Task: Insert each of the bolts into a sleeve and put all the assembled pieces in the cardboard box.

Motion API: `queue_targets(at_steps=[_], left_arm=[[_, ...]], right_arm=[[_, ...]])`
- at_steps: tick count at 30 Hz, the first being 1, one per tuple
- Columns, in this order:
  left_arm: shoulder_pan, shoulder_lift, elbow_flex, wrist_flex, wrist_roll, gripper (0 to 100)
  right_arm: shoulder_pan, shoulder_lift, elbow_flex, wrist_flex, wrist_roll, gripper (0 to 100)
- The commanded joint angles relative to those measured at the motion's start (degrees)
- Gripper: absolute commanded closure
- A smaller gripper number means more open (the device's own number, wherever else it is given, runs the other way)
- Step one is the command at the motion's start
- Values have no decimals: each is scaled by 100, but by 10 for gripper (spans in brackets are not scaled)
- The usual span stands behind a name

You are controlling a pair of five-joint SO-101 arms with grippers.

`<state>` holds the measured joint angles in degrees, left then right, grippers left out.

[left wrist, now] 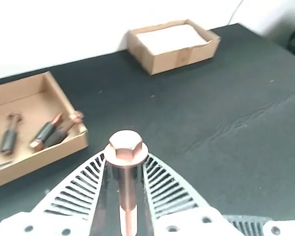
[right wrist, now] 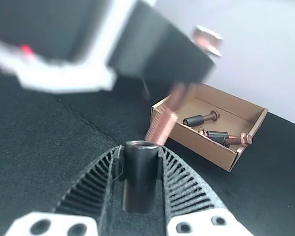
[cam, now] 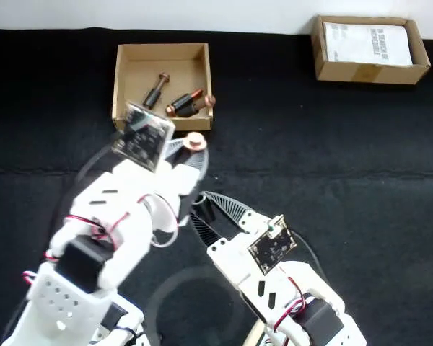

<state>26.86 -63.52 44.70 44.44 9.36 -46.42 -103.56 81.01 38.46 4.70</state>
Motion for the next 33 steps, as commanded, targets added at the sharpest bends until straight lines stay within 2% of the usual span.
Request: queue_targets(at_steps=[1,8,14,17,19,23,30,33], left_arm=[[189,-251,233,-527,35,992],[198,-286,215,-527,35,992],[66,-286,-189,-527,35,992],[-40,-277,-497,-527,44,992],[-57,-277,-602,-519,44,992],[-57,-277,-752,-519,44,992],[-40,-242,-813,-554,62,992],[-40,-224,-831,-571,448,992]], right_arm=[[-13,-40,-40,-136,35,992],[-4,-40,-40,-136,26,992],[822,-48,101,-163,18,992],[1191,-48,479,-796,-88,992],[1314,-48,699,-1446,-440,992],[1226,-48,1068,-2079,-598,992],[945,-48,1253,-2105,-791,992],[840,-48,1262,-2105,-791,992]])
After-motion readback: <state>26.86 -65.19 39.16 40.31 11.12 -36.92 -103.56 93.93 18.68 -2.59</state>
